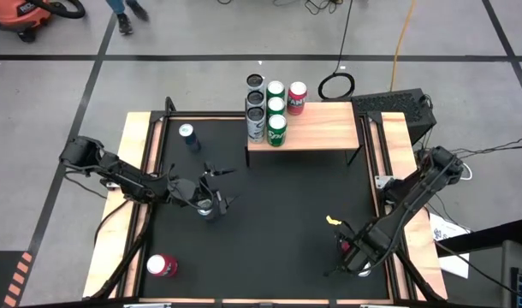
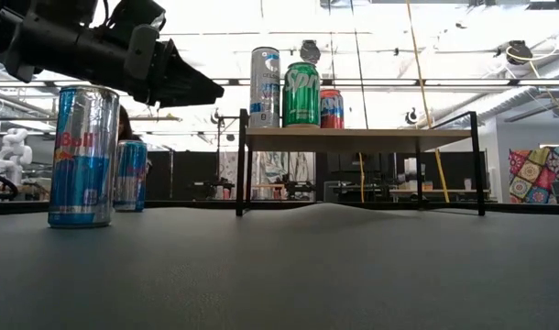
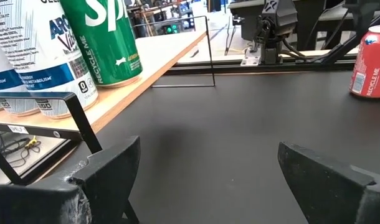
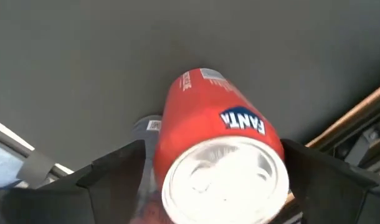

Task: Place canned beverage on shelf
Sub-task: Put the right red soda can on the shelf aligned with the other red soda can

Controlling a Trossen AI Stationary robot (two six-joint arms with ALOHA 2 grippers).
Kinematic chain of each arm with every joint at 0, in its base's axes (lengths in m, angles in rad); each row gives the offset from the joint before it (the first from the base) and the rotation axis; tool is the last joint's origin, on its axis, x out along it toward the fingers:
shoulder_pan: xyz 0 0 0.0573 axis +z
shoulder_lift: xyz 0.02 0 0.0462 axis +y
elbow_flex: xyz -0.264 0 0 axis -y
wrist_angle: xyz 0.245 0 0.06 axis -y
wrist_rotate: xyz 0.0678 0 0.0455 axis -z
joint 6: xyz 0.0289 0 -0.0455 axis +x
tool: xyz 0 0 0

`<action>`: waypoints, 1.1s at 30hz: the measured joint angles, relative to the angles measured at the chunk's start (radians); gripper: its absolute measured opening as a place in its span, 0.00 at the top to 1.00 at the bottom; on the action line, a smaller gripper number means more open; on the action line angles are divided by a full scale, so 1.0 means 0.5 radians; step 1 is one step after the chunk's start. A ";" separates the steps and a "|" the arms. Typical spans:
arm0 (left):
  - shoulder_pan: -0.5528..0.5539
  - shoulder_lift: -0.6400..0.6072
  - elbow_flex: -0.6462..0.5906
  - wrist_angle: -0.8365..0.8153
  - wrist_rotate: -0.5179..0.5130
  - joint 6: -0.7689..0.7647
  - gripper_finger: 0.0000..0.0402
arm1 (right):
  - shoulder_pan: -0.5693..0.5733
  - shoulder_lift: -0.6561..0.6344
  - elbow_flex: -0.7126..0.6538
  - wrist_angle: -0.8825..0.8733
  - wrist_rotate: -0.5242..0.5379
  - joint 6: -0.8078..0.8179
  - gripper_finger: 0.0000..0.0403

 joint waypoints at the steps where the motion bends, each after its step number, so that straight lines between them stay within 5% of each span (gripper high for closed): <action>1: 0.000 0.000 0.000 -0.001 0.000 -0.001 0.05 | -0.001 0.000 -0.024 0.022 0.002 -0.011 0.13; 14: 0.027 0.000 0.000 0.001 -0.002 -0.049 0.05 | -0.004 -0.001 -0.141 0.092 0.000 -0.062 0.27; 33: 0.030 0.000 0.000 0.017 0.056 -0.054 0.05 | -0.237 -0.005 -0.141 0.159 0.228 -0.740 0.27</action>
